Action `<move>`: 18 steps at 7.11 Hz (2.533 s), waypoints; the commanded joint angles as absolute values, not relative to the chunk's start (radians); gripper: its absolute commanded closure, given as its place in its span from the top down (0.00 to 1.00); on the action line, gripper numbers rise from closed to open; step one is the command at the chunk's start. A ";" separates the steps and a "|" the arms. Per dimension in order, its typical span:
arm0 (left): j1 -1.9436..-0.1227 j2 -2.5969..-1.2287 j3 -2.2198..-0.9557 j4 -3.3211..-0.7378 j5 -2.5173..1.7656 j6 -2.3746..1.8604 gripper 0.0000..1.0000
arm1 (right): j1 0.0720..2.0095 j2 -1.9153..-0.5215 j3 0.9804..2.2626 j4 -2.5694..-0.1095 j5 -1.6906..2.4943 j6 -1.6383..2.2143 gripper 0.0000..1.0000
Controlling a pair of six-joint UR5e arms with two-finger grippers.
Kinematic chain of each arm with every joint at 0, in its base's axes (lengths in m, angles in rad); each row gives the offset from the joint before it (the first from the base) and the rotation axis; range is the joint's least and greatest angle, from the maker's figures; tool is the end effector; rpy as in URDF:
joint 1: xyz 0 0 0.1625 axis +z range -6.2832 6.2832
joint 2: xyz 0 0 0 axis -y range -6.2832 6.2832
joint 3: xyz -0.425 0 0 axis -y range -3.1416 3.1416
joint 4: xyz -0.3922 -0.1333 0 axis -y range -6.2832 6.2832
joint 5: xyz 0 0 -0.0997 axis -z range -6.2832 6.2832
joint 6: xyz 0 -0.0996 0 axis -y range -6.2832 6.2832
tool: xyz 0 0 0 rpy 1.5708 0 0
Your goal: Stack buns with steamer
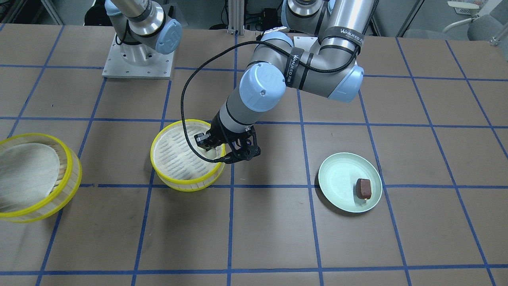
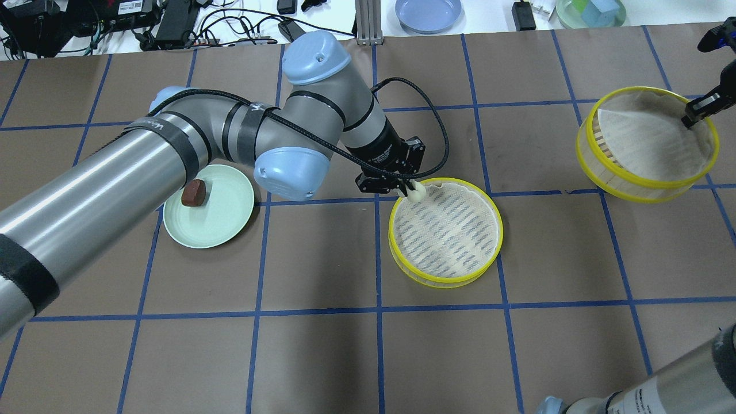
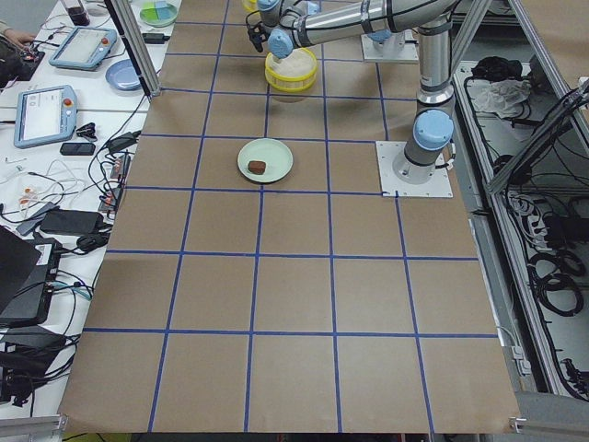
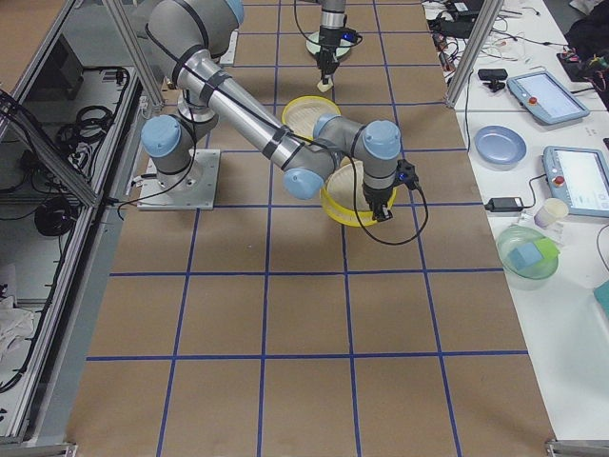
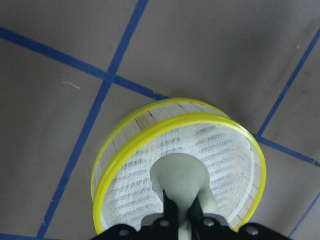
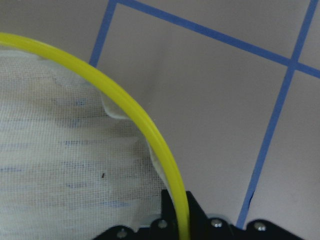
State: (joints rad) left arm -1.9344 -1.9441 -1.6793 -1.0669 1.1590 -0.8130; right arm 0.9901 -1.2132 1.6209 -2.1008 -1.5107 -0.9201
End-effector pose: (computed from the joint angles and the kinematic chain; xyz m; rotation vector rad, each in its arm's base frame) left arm -0.3767 -0.5031 0.2874 0.6114 -2.7036 -0.2958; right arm -0.2236 -0.5947 0.3186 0.5284 -3.0501 0.2021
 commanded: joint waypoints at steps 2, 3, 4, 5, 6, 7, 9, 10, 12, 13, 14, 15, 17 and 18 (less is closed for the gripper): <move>-1.988 -1.953 -1.733 -1.060 1.158 -0.833 0.12 | 1.067 -1.397 1.817 -2.091 -1.561 -0.769 0.00; -1.988 -1.957 -1.733 -1.061 1.161 -0.830 0.58 | 1.121 -1.438 1.851 -2.089 -1.580 -0.706 0.00; -1.988 -1.959 -1.733 -1.062 1.181 -0.824 0.97 | 1.152 -1.457 1.874 -2.082 -1.582 -0.643 0.00; -1.987 -1.959 -1.729 -1.065 1.201 -0.813 1.00 | 1.175 -1.483 1.902 -2.057 -1.580 -0.574 0.00; -1.987 -1.959 -1.718 -1.066 1.207 -0.808 1.00 | 1.222 -1.517 1.917 -2.049 -1.582 -0.499 0.00; -1.970 -1.954 -1.706 -1.066 1.210 -0.798 1.00 | 1.270 -1.523 1.925 -2.034 -1.592 -0.441 0.00; -1.854 -1.913 -1.613 -1.214 1.366 -0.581 1.00 | 1.308 -1.526 1.957 -2.031 -1.586 -0.387 0.00; -1.777 -1.899 -1.562 -1.301 1.405 -0.390 1.00 | 1.351 -1.531 1.971 -2.039 -1.576 -0.315 0.00; -1.624 -1.873 -1.540 -1.342 1.608 -0.068 1.00 | 1.507 -1.514 1.980 -2.066 -1.614 -0.131 0.00; -1.561 -1.875 -1.543 -1.329 1.694 0.089 1.00 | 1.552 -1.514 1.983 -2.068 -1.630 -0.108 0.00; -1.513 -1.882 -1.557 -1.309 1.704 0.210 1.00 | 1.566 -1.506 1.986 -2.066 -1.629 -0.103 0.00; -1.476 -1.903 -1.563 -1.289 1.701 0.231 1.00 | 1.569 -1.487 1.994 -2.066 -1.629 -0.110 0.00; -1.450 -1.960 -1.618 -1.177 1.695 0.230 1.00 | 1.574 -1.477 1.993 -2.075 -1.626 -0.115 0.00; -1.447 -1.988 -1.670 -1.067 1.695 0.247 1.00 | 1.574 -1.467 1.993 -2.092 -1.628 -0.133 0.00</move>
